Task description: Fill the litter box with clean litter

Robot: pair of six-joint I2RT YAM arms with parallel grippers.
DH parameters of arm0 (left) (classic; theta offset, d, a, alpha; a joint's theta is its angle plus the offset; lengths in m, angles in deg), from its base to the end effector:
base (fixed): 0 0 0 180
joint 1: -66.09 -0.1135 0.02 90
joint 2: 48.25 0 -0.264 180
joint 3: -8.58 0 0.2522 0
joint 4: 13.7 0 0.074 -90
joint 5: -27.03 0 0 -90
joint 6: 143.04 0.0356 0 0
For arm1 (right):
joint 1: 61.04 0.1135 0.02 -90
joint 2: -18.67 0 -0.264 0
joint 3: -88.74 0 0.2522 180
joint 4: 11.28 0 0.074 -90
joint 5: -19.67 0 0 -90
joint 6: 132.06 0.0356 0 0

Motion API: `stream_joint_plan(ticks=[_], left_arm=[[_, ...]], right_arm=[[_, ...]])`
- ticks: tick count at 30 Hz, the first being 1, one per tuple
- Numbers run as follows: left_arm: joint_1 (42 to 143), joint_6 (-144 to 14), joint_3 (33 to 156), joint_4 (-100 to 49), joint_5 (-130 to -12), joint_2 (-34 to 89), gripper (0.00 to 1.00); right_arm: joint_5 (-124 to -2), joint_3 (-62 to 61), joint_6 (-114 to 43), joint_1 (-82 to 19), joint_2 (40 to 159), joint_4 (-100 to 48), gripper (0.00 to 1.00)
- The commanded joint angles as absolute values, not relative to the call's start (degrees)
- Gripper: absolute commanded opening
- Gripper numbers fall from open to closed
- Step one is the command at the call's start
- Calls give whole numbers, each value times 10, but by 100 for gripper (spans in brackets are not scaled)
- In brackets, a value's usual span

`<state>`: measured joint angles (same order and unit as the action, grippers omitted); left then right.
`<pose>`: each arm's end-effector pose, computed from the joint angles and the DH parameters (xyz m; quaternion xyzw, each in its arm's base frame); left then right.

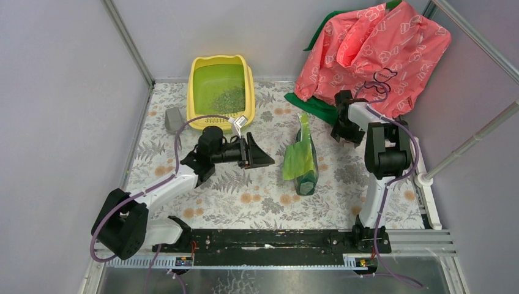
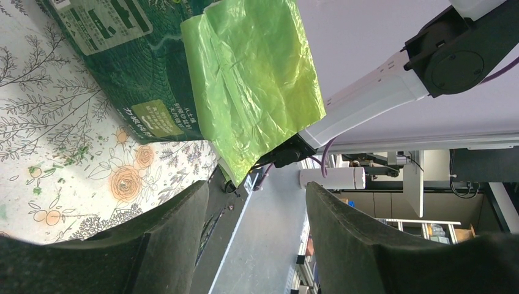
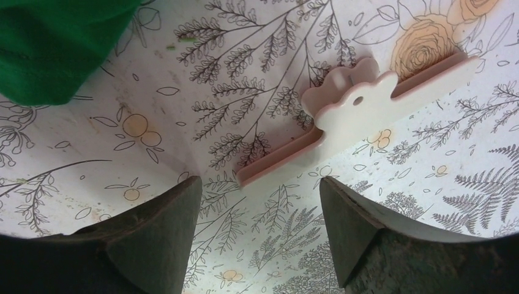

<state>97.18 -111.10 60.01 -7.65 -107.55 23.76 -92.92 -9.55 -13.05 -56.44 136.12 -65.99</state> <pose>0.2190 -0.1612 0.2510 0.0551 0.7657 -0.6111 0.1929 0.4094 0.0192 0.1623 0.2321 0.9432 -0.1459 0.1878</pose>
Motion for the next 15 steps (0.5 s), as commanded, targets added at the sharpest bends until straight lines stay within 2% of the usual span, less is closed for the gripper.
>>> stream_joint_plan(ticks=[1, 13, 15], left_arm=[[966, -1100, 598, -39, -1096, 225, 67], [966, -1097, 602, -50, -1096, 221, 67], [965, -1097, 601, -51, -1096, 219, 67]], right_arm=[[-963, -49, -112, -576, 1334, -661, 78], [-950, -2, -112, -584, 1325, -634, 62], [-943, 5, -113, -584, 1327, -629, 51]])
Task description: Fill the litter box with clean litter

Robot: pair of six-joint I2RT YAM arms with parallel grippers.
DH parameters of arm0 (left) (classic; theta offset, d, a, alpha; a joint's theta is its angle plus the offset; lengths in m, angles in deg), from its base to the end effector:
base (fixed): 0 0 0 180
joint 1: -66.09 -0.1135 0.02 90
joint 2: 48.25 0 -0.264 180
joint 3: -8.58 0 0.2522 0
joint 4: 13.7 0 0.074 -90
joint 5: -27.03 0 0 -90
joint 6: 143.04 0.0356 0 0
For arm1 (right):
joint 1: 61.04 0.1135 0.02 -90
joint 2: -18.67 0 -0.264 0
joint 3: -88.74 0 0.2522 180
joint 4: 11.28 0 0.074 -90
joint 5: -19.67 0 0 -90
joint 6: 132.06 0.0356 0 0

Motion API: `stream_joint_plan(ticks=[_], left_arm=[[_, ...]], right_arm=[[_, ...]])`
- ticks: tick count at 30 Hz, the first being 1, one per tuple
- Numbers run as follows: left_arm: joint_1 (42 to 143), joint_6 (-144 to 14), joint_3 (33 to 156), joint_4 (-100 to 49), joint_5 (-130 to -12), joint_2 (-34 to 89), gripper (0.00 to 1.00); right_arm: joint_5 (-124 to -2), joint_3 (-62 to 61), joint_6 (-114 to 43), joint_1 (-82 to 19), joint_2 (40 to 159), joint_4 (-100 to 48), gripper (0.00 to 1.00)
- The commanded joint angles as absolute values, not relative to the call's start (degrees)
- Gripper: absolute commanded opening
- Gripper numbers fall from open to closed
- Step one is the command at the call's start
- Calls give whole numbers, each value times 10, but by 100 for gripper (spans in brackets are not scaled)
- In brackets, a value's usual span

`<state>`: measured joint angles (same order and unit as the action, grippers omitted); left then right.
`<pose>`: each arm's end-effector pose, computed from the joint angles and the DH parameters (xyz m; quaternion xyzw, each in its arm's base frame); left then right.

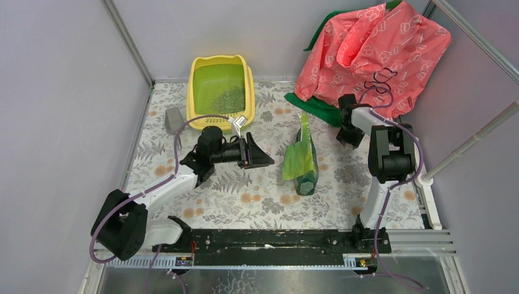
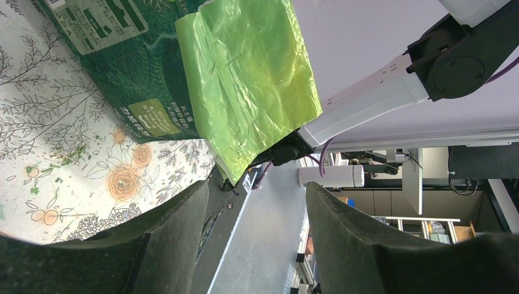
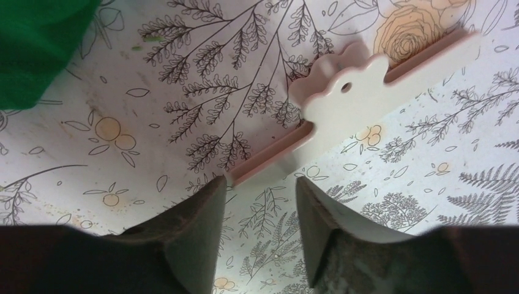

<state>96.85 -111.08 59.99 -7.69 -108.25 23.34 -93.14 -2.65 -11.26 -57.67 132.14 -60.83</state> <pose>0.2185 -0.1595 0.2527 0.0582 0.7634 -0.6138 0.1927 0.3926 0.0093 0.1595 0.2601 0.9326 -0.1406 0.2069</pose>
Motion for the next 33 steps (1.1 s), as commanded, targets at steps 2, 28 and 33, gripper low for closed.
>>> stream_joint_plan(ticks=[2, 28, 33], left_arm=[[965, -1097, 602, -52, -1095, 221, 67], [958, -1093, 613, -71, -1087, 222, 67], [937, -1101, 618, -69, -1102, 212, 68]], right_arm=[[-937, 15, -114, -584, 1326, -621, 42], [-924, 106, -172, -474, 1056, -646, 0], [-877, 84, -205, -472, 960, -670, 0]])
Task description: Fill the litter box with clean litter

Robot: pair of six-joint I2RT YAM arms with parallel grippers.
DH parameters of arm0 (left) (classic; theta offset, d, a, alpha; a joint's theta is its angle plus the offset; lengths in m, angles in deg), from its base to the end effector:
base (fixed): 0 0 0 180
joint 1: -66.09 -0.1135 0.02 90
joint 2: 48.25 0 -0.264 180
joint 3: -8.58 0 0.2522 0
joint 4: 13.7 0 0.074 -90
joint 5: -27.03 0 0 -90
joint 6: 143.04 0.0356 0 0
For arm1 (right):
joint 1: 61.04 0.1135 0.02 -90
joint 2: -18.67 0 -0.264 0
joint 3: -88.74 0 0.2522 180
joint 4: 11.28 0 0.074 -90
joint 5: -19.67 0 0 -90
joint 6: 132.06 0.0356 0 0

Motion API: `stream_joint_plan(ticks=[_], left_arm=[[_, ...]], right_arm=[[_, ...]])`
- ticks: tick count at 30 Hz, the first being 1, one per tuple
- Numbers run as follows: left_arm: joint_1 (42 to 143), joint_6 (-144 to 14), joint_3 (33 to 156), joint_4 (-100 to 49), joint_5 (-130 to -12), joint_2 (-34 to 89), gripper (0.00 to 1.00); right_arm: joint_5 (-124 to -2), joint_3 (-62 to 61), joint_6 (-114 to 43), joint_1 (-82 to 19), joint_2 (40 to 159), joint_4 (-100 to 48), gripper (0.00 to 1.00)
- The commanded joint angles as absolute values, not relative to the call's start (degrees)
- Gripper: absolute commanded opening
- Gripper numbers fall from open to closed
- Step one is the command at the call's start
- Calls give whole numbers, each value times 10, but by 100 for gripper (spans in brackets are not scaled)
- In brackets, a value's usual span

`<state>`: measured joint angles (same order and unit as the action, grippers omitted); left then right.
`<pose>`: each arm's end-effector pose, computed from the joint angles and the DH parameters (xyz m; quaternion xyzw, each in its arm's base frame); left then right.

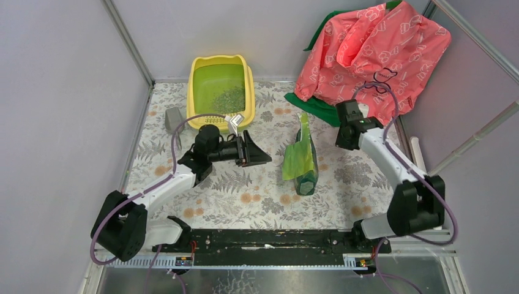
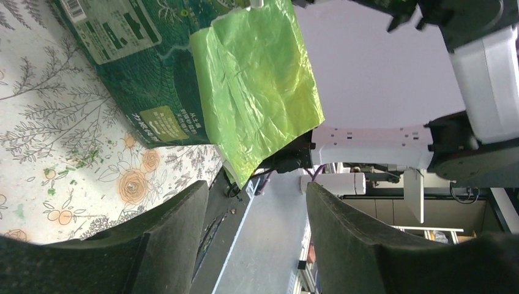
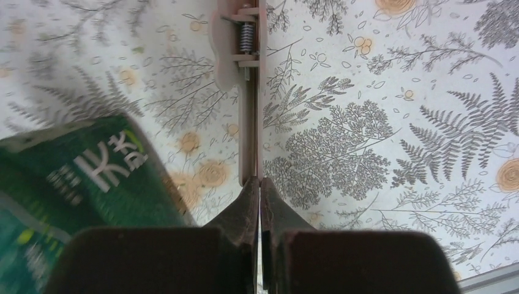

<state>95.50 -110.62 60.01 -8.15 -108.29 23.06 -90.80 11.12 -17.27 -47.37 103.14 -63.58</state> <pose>0.2215 -0.1539 0.2533 0.0518 0.7644 -0.6103 0.2012 0.2945 0.0588 0.2540 0.1389 0.9396 -0.0755 0.3036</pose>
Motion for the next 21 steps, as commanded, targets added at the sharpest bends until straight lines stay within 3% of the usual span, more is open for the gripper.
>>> stream_joint_plan(ticks=[1, 12, 21], left_arm=[[931, -1108, 619, -62, -1109, 210, 68], [903, -1228, 625, 56, -1151, 161, 71], [903, -1332, 619, 176, -1104, 113, 74]], right_arm=[[-864, 73, -213, -472, 943, -680, 0], [-555, -21, -219, -471, 792, -700, 0], [-275, 38, -100, -465, 718, -579, 0]])
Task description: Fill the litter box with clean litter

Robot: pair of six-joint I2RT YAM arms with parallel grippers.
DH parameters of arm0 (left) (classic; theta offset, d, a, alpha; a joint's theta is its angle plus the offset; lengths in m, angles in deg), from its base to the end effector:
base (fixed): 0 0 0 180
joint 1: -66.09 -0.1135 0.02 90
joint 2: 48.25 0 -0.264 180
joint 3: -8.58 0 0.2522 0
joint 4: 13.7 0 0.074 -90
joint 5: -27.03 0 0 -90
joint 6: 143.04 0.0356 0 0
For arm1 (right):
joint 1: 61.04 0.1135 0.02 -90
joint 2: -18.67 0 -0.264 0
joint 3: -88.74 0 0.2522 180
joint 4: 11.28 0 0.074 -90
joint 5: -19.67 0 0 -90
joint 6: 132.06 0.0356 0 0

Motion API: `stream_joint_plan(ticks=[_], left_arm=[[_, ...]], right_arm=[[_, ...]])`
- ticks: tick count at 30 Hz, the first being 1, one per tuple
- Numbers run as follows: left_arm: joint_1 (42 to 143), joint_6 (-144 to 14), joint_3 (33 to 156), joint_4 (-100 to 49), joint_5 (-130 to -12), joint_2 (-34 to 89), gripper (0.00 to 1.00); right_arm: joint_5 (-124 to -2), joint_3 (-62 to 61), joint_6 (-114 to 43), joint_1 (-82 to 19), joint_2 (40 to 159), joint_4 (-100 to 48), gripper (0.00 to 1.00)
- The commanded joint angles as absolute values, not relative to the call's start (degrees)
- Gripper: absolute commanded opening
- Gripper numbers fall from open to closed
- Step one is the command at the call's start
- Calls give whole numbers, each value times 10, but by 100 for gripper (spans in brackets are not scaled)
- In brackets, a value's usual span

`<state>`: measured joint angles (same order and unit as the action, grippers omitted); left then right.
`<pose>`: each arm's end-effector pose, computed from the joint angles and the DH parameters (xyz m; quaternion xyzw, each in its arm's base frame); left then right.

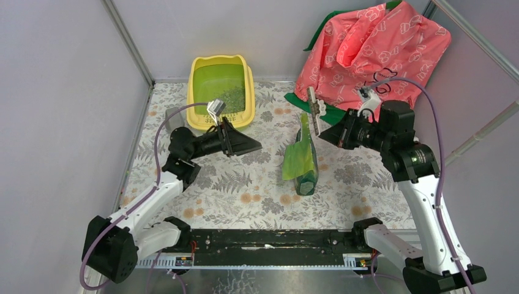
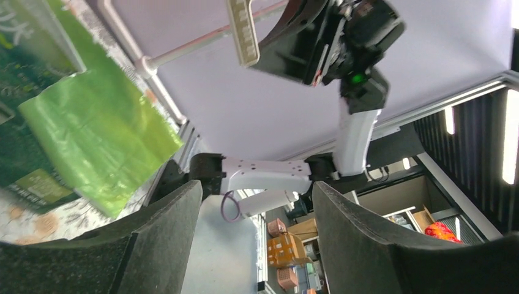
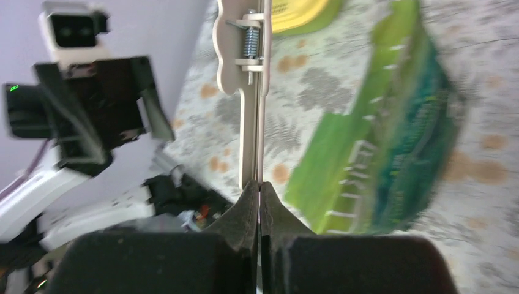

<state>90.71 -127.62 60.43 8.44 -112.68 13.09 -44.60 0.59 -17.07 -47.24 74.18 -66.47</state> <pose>0.2040 -0.1233 0.3248 0.0580 0.6526 -0.7097 0.2591 0.1719 0.0581 0.4264 -0.0440 0.8190 0.3544 0.4491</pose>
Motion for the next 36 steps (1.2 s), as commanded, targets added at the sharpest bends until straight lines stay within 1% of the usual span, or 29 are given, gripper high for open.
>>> stream_joint_plan(ticks=[1, 7, 10, 15, 26, 28, 35, 36], left_arm=[[903, -1337, 617, 188, -1095, 112, 75], [928, -1359, 621, 260, -1054, 145, 76], [958, -1336, 635, 260, -1031, 171, 76], [988, -1318, 641, 269, -1001, 208, 75], [991, -1329, 614, 318, -945, 219, 72], [992, -1334, 614, 324, -942, 224, 69], [993, -1345, 612, 344, -948, 236, 45], [993, -1346, 612, 345, -950, 236, 40]], right_arm=[[-259, 51, -86, -462, 714, -562, 0], [-238, 99, -28, -427, 701, -479, 0], [-250, 111, -8, -403, 704, -451, 0], [-277, 116, 7, -359, 713, -427, 0], [-330, 128, 19, -292, 731, -399, 0], [-335, 129, 20, -284, 734, -396, 0], [-349, 129, 22, -267, 740, -390, 0], [-351, 130, 23, -266, 740, -388, 0]])
